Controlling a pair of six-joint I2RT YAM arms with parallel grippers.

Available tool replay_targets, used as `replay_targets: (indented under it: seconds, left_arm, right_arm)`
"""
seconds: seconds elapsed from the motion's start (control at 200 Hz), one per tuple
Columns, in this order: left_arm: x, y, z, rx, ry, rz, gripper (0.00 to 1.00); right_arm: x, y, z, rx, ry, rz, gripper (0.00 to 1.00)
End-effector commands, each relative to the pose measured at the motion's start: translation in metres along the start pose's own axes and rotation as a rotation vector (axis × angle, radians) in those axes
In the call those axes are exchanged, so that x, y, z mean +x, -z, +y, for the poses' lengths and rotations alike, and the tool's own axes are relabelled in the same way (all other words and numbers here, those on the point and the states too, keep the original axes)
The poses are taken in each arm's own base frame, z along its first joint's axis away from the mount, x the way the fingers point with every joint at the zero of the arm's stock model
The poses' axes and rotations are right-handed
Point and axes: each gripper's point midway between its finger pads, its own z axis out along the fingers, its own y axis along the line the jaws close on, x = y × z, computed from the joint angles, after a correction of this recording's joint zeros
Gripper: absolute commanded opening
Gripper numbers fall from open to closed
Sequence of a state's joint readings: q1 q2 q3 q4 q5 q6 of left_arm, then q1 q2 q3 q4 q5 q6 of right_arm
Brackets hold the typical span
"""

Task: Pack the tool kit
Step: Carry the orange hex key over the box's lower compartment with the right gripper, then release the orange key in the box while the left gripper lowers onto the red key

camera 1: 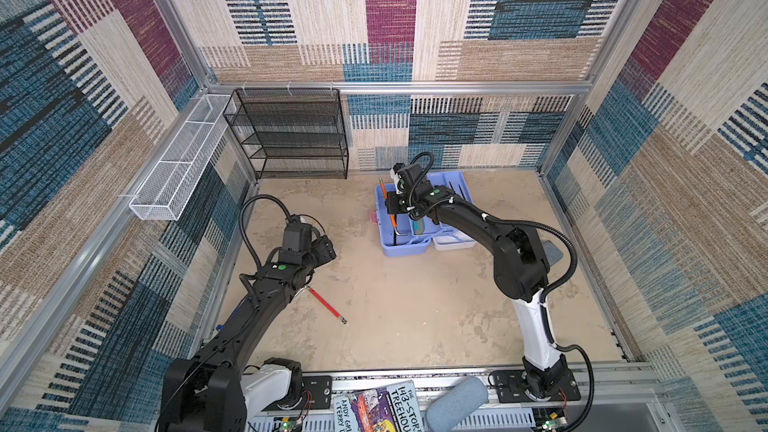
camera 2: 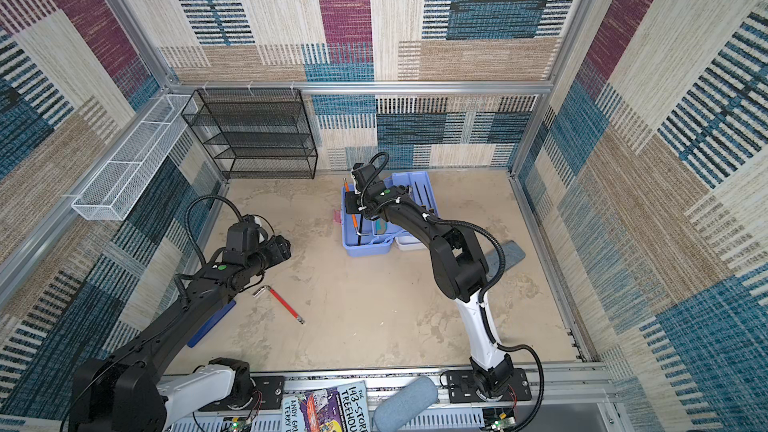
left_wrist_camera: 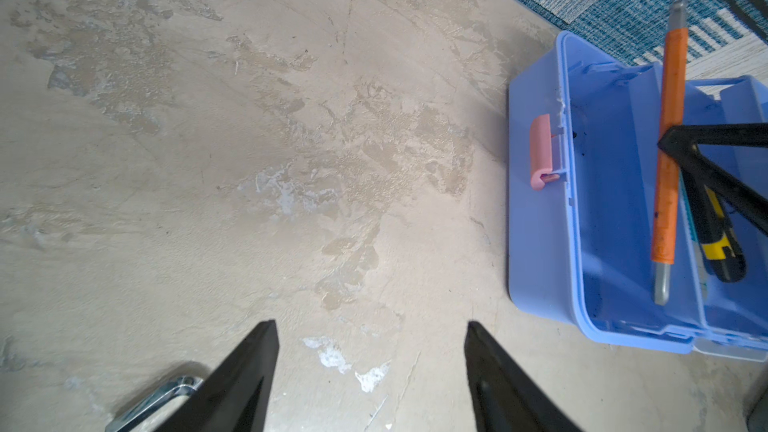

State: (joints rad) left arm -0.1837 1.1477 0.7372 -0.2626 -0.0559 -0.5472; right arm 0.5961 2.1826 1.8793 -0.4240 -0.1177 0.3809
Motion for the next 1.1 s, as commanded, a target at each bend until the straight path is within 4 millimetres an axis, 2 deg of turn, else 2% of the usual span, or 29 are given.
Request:
replay_targets:
  seconds: [0.0, 0.175, 0.386, 0.651, 0.801, 0.887, 1.097]
  left_arm:
    - [-0.001, -0.001, 0.004, -0.023, -0.026, -0.005, 0.74]
    - [-0.001, 0.0, 0.005, -0.027, -0.03, -0.007, 0.74]
    - [-0.002, 0.004, 0.007, -0.036, -0.035, -0.014, 0.75]
    - [-0.002, 0.008, 0.008, -0.044, -0.035, -0.011, 0.75]
    - [0.008, 0.013, 0.014, -0.057, -0.024, 0.021, 0.74]
    - [0.018, 0.017, 0.022, -0.083, -0.009, 0.044, 0.73]
    - [0.046, 0.026, 0.038, -0.115, 0.047, 0.107, 0.7]
  right_arm:
    - [0.001, -0.004, 0.002, -0.014, -0.014, -0.007, 0.08]
    - [0.019, -0.016, -0.014, 0.036, -0.016, 0.028, 0.13]
    - [0.022, -0.024, -0.018, 0.043, -0.019, 0.037, 0.15]
    - [0.027, -0.028, -0.021, 0.054, -0.005, 0.052, 0.29]
    - [0.014, -0.018, -0.01, 0.01, 0.009, 0.013, 0.35]
    - [0.007, -0.009, 0.003, -0.053, 0.029, -0.013, 0.42]
    - [0.008, 0.006, 0.02, -0.14, 0.091, -0.034, 0.47]
